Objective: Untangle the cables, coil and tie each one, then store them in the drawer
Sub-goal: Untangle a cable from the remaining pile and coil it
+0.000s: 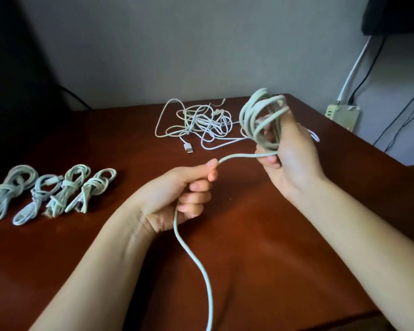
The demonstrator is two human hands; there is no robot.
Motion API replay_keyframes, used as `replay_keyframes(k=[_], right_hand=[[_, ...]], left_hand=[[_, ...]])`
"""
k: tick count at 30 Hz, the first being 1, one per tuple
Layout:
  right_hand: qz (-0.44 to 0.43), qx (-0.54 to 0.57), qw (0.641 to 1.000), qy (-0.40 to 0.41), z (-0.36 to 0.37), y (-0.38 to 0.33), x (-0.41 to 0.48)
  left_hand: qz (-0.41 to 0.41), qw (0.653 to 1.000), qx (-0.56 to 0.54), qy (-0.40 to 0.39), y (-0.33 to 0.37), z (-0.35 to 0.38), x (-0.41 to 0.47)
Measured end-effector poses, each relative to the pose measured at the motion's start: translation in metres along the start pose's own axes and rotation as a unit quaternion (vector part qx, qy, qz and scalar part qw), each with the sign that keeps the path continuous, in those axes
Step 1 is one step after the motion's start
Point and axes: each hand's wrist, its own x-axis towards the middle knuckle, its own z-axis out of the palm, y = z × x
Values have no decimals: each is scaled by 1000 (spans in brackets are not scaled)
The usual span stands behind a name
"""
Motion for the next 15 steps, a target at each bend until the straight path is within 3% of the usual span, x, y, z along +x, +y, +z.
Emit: replay_keyframes(k=[4,8,11,15], right_hand=[[3,-69,991,-117,5,2,-11],[-37,-215,955,-199,6,7,-19],[-112,-327,909,-232,4,10,-18],[-305,-450,816,-196,-3,22,-12]], left_hand=[[-9,998,-47,33,4,-11,1],[7,998,-41,50,7,-19,0],[11,997,-55,49,9,-21,-2],[26,994,-89,51,13,-19,-6]])
